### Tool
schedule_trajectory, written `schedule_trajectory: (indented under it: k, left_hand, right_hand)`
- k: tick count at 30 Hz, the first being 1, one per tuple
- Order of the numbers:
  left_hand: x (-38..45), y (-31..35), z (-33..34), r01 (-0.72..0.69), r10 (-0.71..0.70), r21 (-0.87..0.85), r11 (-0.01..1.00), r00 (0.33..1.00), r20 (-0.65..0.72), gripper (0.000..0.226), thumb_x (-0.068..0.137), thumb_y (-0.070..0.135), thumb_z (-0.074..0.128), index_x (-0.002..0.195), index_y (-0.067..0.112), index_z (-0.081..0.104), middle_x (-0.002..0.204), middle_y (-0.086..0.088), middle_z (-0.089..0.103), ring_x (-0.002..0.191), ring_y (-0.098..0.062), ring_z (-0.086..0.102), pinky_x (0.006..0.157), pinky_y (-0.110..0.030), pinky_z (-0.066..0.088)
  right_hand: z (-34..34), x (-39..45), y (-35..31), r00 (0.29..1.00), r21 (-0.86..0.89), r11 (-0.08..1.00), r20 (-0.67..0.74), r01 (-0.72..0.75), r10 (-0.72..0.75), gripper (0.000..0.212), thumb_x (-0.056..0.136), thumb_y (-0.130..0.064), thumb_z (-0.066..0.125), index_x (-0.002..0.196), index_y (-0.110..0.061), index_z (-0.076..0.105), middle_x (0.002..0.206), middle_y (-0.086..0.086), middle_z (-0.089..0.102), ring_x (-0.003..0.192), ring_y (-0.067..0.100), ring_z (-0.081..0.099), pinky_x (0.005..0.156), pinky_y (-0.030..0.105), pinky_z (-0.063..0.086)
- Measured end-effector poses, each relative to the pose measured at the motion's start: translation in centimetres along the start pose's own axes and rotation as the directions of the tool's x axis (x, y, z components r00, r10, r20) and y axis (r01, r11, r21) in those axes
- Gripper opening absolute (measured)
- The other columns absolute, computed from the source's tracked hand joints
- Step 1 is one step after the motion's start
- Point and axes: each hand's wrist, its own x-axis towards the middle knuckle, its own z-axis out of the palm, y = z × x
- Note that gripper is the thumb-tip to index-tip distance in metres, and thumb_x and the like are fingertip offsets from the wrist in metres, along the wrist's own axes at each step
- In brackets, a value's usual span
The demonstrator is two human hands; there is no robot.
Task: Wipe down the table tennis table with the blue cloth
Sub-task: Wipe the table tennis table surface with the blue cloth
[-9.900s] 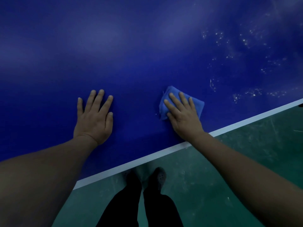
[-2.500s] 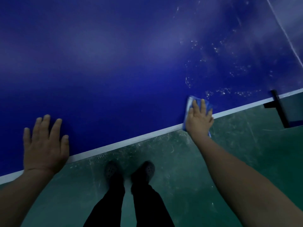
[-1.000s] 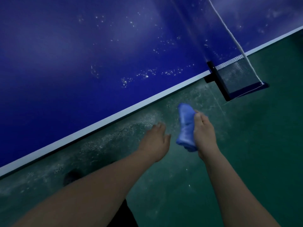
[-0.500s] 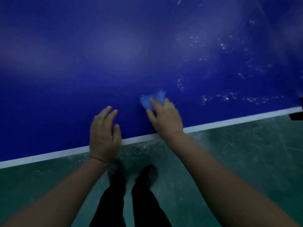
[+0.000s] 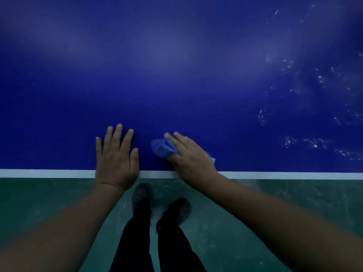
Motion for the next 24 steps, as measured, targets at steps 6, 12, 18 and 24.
schedule_trajectory:
  k: [6, 12, 18, 24]
  left_hand:
    - [0.1, 0.0, 0.2, -0.006, 0.006, 0.024, 1.0, 1.0, 0.005, 0.066, 0.099, 0.047, 0.022, 0.156, 0.015, 0.032, 0.166, -0.011, 0.02, 0.155, -0.028, 0.007, 0.123, -0.055, 0.001]
    - [0.1, -0.1, 0.2, -0.003, 0.001, 0.06, 0.998, 1.0, 0.02, 0.067, 0.097, 0.046, 0.023, 0.156, 0.015, 0.032, 0.166, -0.011, 0.02, 0.155, -0.029, 0.008, 0.123, -0.057, 0.002]
    - [0.1, -0.1, 0.3, -0.003, 0.0, 0.085, 0.996, 0.999, 0.034, 0.068, 0.097, 0.047, 0.023, 0.156, 0.016, 0.029, 0.167, -0.011, 0.017, 0.155, -0.029, 0.006, 0.123, -0.058, 0.003]
    - [0.0, 0.0, 0.2, 0.007, -0.01, 0.081, 0.997, 0.999, 0.04, 0.069, 0.096, 0.047, 0.023, 0.157, 0.016, 0.028, 0.167, -0.011, 0.015, 0.155, -0.029, 0.004, 0.123, -0.056, 0.0]
  right_hand:
    - [-4.1, 1.5, 12.1, 0.936, -0.217, 0.913, -0.136, -0.347, 0.323, 0.043, 0.101, -0.018, 0.041, 0.138, -0.002, 0.056, 0.149, 0.028, 0.043, 0.139, 0.051, 0.037, 0.111, 0.064, 0.033]
    - [-0.4, 3.4, 0.9, 0.927, -0.035, 0.939, -0.174, -0.343, 0.332, 0.044, 0.093, -0.013, 0.055, 0.137, -0.008, 0.053, 0.142, 0.025, 0.052, 0.127, 0.048, 0.051, 0.102, 0.057, 0.047]
    - [-3.5, -3.3, 8.2, 0.921, -0.19, 0.904, -0.153, -0.383, 0.358, 0.044, 0.095, -0.03, 0.045, 0.136, -0.019, 0.057, 0.134, 0.023, 0.057, 0.104, 0.046, 0.058, 0.076, 0.05, 0.053]
    - [-5.5, -2.1, 8.9, 0.692, -0.094, 0.693, -0.24, -0.715, 0.681, 0.051, 0.093, -0.014, 0.057, 0.144, -0.022, 0.052, 0.15, 0.025, 0.039, 0.127, 0.048, 0.039, 0.096, 0.057, 0.041]
